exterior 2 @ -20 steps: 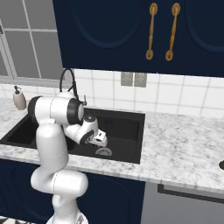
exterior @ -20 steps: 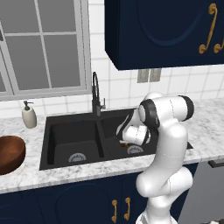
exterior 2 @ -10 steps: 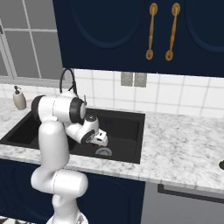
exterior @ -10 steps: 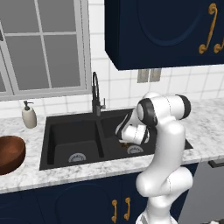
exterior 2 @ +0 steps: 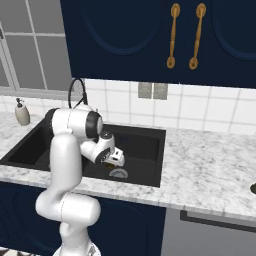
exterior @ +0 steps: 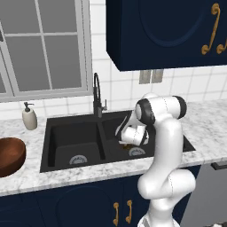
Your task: Pick the mushroom from the sink and place it in the bowl. Then pick the bowl and place it in the microwave. Then close the microwave door and press the start button.
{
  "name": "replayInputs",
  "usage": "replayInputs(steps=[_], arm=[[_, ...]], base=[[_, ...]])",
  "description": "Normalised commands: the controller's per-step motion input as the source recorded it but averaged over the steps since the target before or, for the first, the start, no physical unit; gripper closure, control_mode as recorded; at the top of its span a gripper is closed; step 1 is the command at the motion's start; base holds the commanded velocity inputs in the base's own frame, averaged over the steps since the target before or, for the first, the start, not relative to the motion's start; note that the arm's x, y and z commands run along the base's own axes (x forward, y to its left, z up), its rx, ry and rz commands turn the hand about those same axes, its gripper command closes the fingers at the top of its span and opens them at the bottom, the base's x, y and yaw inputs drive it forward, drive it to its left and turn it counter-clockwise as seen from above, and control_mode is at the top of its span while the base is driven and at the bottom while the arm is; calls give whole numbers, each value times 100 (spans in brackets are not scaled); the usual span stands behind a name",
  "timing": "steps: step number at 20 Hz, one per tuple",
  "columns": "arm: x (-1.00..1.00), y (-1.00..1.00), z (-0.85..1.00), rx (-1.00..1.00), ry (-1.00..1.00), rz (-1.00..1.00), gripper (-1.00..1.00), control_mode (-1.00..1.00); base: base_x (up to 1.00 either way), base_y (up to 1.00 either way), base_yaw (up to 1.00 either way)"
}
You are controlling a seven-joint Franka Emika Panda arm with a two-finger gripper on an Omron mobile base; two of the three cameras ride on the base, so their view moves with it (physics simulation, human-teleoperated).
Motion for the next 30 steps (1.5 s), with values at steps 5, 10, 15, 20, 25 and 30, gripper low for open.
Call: replayInputs(steps=[5, 10, 15, 20, 25, 30], arm=[[24, 0, -40, 0, 0, 0, -100, -100], [29, 0, -28, 0, 0, 0, -100, -100], [21, 0, -20, 0, 0, 0, -100, -100], [18, 2, -13, 0, 0, 0, -100, -100], [-1, 6, -18, 0, 0, 0, 100, -100], [-29, 0, -4, 0, -8, 0, 100, -100]], base=[[0, 0, 0], [0, 0, 0], [0, 0, 0], [0, 0, 0], [0, 0, 0], [0, 0, 0]])
